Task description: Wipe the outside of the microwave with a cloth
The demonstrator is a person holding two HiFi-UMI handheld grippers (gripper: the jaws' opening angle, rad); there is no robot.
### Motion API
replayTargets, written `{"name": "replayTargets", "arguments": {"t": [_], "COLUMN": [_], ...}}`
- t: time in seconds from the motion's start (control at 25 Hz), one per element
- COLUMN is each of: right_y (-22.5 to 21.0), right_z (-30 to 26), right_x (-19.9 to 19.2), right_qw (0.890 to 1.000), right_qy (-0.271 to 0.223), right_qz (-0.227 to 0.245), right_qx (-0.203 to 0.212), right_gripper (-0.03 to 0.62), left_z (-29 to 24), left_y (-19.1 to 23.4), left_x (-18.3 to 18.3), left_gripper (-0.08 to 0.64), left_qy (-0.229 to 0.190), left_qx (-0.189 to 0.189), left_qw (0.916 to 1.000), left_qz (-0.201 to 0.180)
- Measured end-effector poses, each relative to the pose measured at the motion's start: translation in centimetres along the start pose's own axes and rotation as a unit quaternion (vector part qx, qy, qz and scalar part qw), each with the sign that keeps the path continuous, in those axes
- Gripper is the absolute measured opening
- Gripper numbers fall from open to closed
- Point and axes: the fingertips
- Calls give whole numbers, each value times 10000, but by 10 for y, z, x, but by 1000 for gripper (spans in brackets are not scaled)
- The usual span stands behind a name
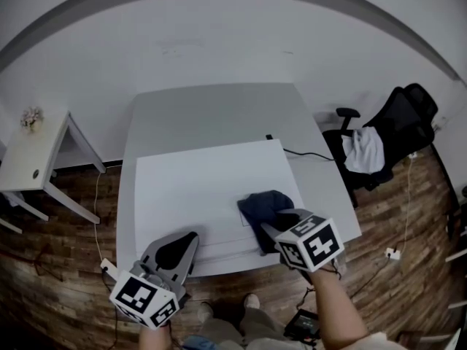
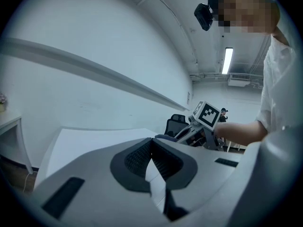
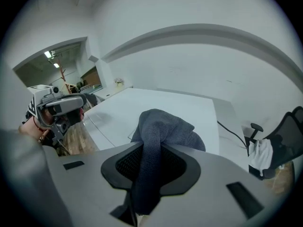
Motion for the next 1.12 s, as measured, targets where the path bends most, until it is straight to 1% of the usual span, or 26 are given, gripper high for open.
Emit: {"name": "replayTargets", "arguments": {"t": [0.2,0.4,0.48,0.56,0.68,0.88,1.0,1.12], "right_y": [-39,-66,-72,-69,-54,-6,31,74], "right_z": [18,29,32,31,26,5,-9,-25], "right_x": [-23,-36,-37,-34,-25,0,19,38], "right_qw": [9995,9980,9970,9963,9959,9960,9941,9886], "right_qy": [25,60,91,124,192,195,175,151], "right_qz": [-168,-283,-268,-143,149,669,1046,1489], "right_qx": [-264,-564,-727,-834,-871,-552,-239,177], "right_gripper": [98,100,98,98,98,98,98,98], "left_z": [-16,-20,-18,-13,-2,26,46,67], "left_y": [-20,-29,-28,-24,-13,9,23,39], "left_x": [3,5,5,3,0,-7,-12,-21], "left_gripper": [2,2,2,2,2,2,2,2], "left_qy": [-22,-66,-83,-90,-123,-229,-278,-315], "left_qx": [-100,-91,-58,13,164,391,525,690], "left_qw": [9999,9999,9999,10000,9998,9988,9978,9962], "left_qz": [-38,-18,-10,2,72,204,295,421]}}
Point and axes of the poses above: the fingertips, and each gripper's own axes: z backward along the fingers, y to its left, x out of its top, and after that the axes turned 10 degrees about y, right-handed
